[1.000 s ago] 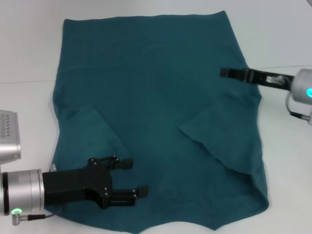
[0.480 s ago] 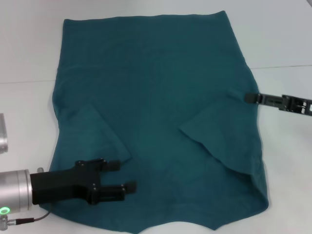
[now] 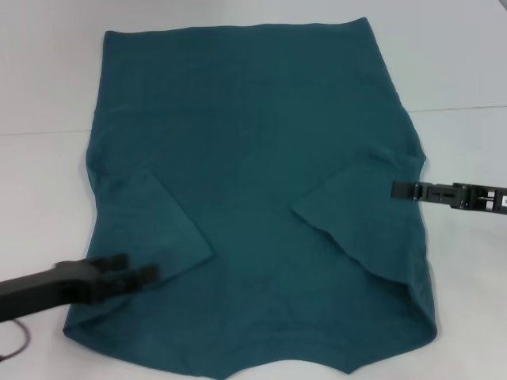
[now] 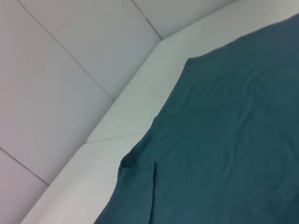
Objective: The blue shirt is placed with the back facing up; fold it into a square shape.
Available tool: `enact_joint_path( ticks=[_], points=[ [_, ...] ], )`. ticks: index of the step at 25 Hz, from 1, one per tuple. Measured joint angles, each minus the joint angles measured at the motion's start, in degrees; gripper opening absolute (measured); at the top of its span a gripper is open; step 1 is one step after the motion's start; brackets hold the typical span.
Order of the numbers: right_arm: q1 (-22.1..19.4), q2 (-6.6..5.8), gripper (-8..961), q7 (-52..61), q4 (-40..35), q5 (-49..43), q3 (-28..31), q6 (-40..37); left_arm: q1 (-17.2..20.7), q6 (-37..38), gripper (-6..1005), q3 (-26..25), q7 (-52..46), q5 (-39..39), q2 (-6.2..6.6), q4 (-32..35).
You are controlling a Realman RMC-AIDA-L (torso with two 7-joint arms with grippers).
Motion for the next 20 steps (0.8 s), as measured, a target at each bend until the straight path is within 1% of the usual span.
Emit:
enact_joint_path(
  ticks=[2,5,9,12,20],
  points=[
    [0.2,-0.06,927,0.5,0.0,-0.6,0.1,-0.5,0.9,-1.0,888,-3.6,-3.2,1.5,0.28,0.7],
    [0.3,-0.07,927,0.7,0.0,-0.6,0.5,-0.8,2.0,-1.5,888,-7.4,-5.5,2.9,0.67,1.5],
    [0.4,-0.08,927,0.8,0.1,-0.5,0.8,-0.4,3.1,-1.6,888,-11.0,-7.4,5.9,1.14,2.2],
    [0.5,-0.08,926,0.8,0.1,-0.4,0.9,-0.2,3.5,-1.3,888,-12.2,-7.9,8.6,1.28,2.5],
    [0.6,-0.09,926,0.8,0.1,-0.3,1.2,-0.1,3.6,0.3,887,-11.9,-8.2,13.7,1.22,2.8]
  ],
)
